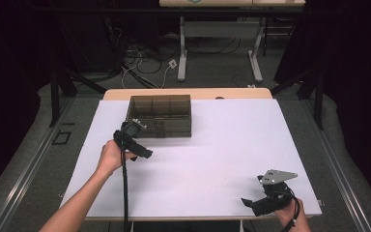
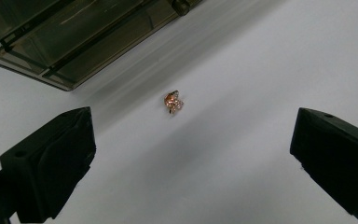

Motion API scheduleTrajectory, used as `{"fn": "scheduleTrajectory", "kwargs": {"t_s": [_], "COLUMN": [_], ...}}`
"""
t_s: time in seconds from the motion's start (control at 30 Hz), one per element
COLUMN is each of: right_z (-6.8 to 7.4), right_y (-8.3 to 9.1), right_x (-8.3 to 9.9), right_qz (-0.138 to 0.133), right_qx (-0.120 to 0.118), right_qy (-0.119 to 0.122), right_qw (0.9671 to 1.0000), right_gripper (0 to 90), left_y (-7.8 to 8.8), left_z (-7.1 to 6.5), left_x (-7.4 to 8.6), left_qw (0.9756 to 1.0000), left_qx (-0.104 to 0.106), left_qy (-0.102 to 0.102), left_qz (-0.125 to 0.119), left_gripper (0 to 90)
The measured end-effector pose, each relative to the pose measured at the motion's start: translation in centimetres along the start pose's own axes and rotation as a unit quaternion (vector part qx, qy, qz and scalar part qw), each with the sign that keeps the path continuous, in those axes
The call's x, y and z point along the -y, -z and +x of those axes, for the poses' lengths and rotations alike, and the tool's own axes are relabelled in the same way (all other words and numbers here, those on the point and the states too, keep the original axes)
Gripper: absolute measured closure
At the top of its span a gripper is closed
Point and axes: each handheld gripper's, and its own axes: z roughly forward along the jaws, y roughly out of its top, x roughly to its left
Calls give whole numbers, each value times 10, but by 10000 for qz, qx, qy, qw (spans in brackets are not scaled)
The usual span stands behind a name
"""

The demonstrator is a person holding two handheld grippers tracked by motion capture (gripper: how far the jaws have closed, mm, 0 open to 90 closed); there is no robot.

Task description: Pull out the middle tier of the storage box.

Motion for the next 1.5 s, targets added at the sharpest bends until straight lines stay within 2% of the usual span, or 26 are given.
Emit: {"fn": "scheduleTrajectory", "kwargs": {"t_s": [0.1,0.47,0.7,0.8,1.03,1.4,1.47,1.5], "right_z": [0,0,0,-1,-1,-1,-1,-1], "right_y": [0,0,0,0,0,-3,-1,-2], "right_x": [0,0,0,0,0,1,1,1], "right_qz": [3,30,34,33,50,-62,57,32], "right_qx": [-5,1,11,10,19,-35,-30,-31], "right_qy": [-3,-21,-17,-11,-7,-61,-60,-65], "right_qw": [10000,10000,10000,10000,10000,10000,10000,10000], "right_gripper": [0,0,0,0,0,0,0,0], "left_y": [-1,-6,-11,-14,-18,-26,-25,-25], "left_z": [1,0,2,1,0,3,1,1], "left_x": [-3,-18,-27,-31,-40,-51,-54,-55], "left_qw": [10000,9998,9991,9989,9986,9958,9956,9953], "left_qx": [39,-80,-122,-160,-105,-8,-59,-57], "left_qy": [60,175,371,375,472,891,912,952], "left_qz": [3,92,158,222,193,216,209,196], "left_gripper": [4,4,18,24,30,79,88,98]}}
